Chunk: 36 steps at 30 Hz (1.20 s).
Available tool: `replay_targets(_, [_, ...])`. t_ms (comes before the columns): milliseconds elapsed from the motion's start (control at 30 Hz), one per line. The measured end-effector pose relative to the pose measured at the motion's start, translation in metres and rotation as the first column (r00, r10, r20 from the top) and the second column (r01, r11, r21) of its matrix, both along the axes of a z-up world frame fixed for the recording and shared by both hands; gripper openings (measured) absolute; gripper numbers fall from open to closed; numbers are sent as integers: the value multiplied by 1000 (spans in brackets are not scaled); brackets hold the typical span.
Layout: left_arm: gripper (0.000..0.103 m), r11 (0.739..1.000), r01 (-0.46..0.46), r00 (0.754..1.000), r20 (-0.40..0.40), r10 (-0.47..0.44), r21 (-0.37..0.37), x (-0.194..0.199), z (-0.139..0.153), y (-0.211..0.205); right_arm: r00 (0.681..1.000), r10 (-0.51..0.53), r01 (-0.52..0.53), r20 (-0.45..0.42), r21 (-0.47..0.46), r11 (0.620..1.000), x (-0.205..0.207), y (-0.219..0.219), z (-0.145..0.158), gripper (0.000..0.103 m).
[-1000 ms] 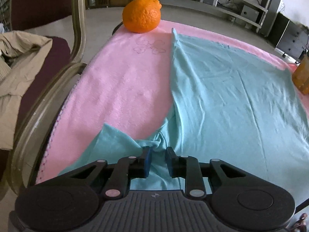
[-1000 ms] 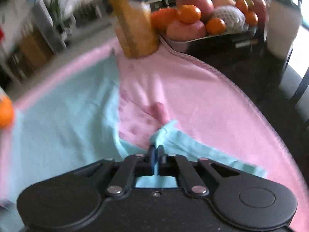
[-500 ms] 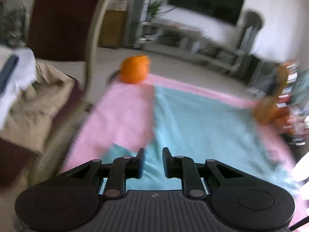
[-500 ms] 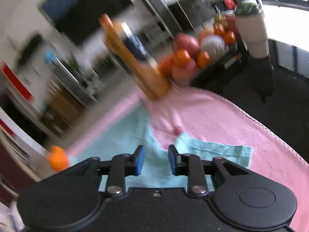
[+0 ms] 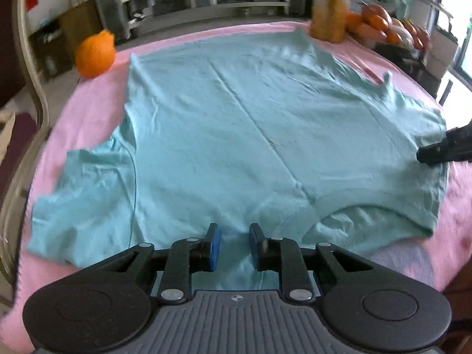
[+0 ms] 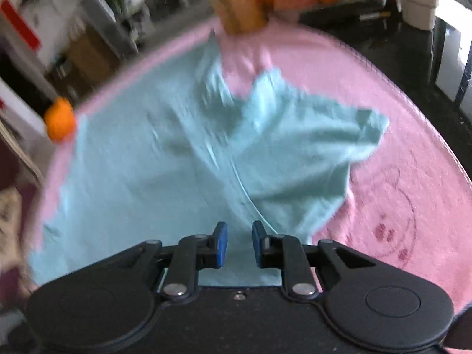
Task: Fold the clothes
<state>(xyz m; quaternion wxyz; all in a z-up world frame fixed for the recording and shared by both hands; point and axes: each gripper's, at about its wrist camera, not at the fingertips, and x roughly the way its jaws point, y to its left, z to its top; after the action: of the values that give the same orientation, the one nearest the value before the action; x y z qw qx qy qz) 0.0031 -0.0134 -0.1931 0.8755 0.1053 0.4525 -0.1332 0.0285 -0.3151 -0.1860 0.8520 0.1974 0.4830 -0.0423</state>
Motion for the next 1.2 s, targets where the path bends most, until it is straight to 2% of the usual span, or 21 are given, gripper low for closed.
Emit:
replay_targets(67, [19, 1000, 5, 1000, -31, -5, -13, -11, 3, 7, 998, 46, -48, -30, -72, 996, -8, 9, 2, 12])
replay_targets(133, [19, 1000, 5, 999, -52, -7, -29, -23, 7, 16, 997, 34, -42, -65, -124, 991, -28, 15, 3, 11])
replay_targets(200, [20, 996, -23, 999, -46, 19, -85, -30, 14, 27, 998, 0, -8, -68, -126, 992, -47, 16, 4, 13])
replay_targets(233, [20, 992, -37, 999, -33, 33, -118, -29, 18, 31, 998, -16, 9, -57, -118, 993, -54, 15, 5, 14])
replay_targets(300, [20, 981, -62, 998, -6, 62, -185, -27, 26, 39, 1000, -1, 3, 31, -78, 997, -63, 14, 14, 14])
replay_targets(367, [20, 976, -80, 997, -2, 81, -205, -17, 24, 37, 991, 38, -33, 131, -37, 999, -66, 17, 24, 15])
replay_targets(400, [20, 973, -89, 996, 0, 91, -214, -12, 23, 35, 989, 68, -68, 133, -6, 998, -62, 21, 21, 16])
replay_targets(467, [20, 984, -84, 996, -14, 83, -155, -2, 12, 24, 983, 131, -140, 128, 59, 988, -53, 28, 15, 16])
replay_targets(500, [21, 990, -76, 997, -37, 72, -119, 0, 6, 19, 982, 157, -162, 104, 49, 986, -50, 34, 9, 16])
replay_targets(567, [20, 999, -25, 999, -22, 24, -46, -11, 4, 11, 978, 204, -205, 47, 16, 979, -44, 45, -2, 15])
replay_targets(600, [19, 999, -1, 999, -33, 0, -39, -18, 6, 11, 980, 196, -197, 45, 28, 980, -46, 43, 0, 15])
replay_targets(633, [17, 999, 13, 999, -38, -15, -50, -25, 10, 13, 982, 183, -185, 46, 44, 982, -49, 39, 2, 15])
replay_targets(700, [19, 992, 11, 999, -44, -17, -124, -29, 18, 22, 986, 157, -160, 49, 77, 984, -54, 31, 7, 15])
replay_targets(800, [21, 976, -50, 998, 19, 56, -212, -24, 33, 39, 992, 118, -123, 51, 126, 984, -63, 19, 15, 18])
replay_targets(867, [22, 956, -113, 992, 31, 126, -270, -14, 38, 54, 992, 23, -49, 124, 214, 976, -65, -2, 28, 32])
replay_targets(900, [22, 944, -142, 988, 23, 156, -298, -9, 40, 60, 988, -45, 7, 145, 251, 968, -66, -16, 33, 34])
replay_targets(1000, [22, 913, -206, 976, -4, 218, -351, 2, 42, 73, 950, -251, 172, 185, 361, 917, -68, -59, 46, 34])
replay_targets(1033, [22, 909, -215, 974, -9, 227, -357, 5, 42, 74, 943, -286, 208, 171, 369, 906, -66, -67, 44, 34])
replay_targets(1133, [22, 905, -224, 973, -28, 229, -363, 9, 40, 73, 920, -374, 308, 116, 378, 873, -56, -90, 31, 34])
replay_targets(1200, [22, 913, -212, 976, -30, 215, -349, 9, 38, 69, 899, -431, 372, 79, 381, 846, -50, -106, 23, 34])
